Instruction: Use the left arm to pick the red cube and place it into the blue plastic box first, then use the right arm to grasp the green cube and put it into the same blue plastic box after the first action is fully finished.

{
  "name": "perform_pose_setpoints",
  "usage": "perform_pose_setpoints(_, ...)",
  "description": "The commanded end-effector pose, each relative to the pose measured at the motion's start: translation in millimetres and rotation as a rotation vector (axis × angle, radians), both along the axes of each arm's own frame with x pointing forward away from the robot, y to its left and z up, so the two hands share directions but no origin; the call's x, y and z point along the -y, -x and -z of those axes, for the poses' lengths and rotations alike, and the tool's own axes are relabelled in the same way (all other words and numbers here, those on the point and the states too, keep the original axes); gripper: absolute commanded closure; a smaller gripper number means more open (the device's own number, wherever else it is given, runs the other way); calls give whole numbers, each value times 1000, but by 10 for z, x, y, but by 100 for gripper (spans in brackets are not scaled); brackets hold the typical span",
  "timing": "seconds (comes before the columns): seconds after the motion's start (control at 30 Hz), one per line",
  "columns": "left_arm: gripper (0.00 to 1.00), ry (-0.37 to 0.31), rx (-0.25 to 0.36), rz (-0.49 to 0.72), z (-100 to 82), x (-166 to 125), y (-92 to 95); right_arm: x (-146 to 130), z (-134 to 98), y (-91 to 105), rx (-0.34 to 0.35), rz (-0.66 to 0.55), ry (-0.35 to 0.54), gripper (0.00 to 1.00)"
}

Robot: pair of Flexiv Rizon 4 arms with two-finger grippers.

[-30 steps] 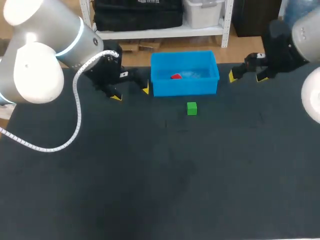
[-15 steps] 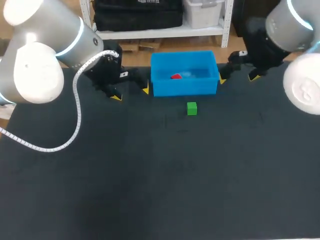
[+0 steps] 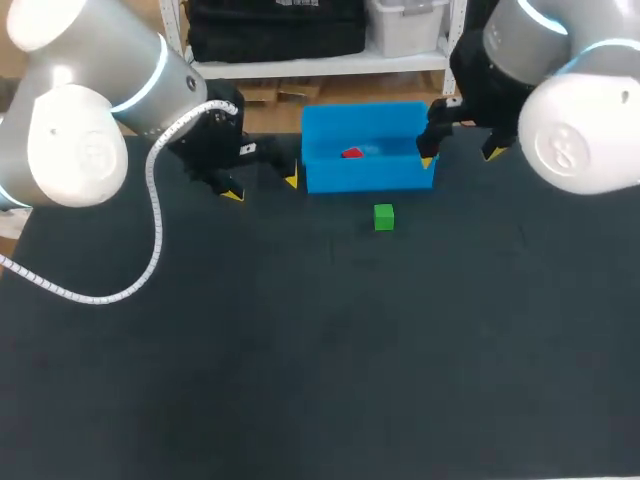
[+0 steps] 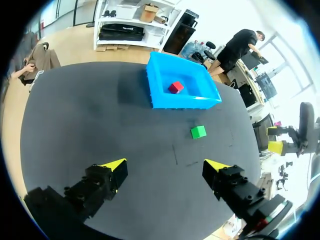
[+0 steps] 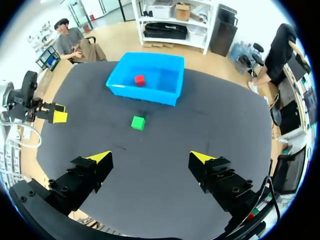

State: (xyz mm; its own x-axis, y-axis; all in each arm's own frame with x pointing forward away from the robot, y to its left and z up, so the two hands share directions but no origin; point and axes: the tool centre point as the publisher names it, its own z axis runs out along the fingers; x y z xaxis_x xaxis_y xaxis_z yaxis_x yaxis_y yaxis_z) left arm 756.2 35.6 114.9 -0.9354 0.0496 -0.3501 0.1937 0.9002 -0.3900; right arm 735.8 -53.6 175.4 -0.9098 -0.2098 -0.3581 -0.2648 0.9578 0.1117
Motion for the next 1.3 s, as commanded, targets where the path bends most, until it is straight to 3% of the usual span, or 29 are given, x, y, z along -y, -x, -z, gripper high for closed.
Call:
perform_pose_setpoints(0.03, 0, 3, 0, 2, 1, -5, -6, -103, 41, -90, -38, 1, 10, 0)
perform_pose_setpoints(0.47, 0, 3, 0, 2, 1, -5, -6, -261, 138, -169, -99, -5, 66, 0)
perform_pose_setpoints(1.3, 0, 3, 0, 2, 1, -5, -6, -615, 316, -339, -164, 45, 66, 0)
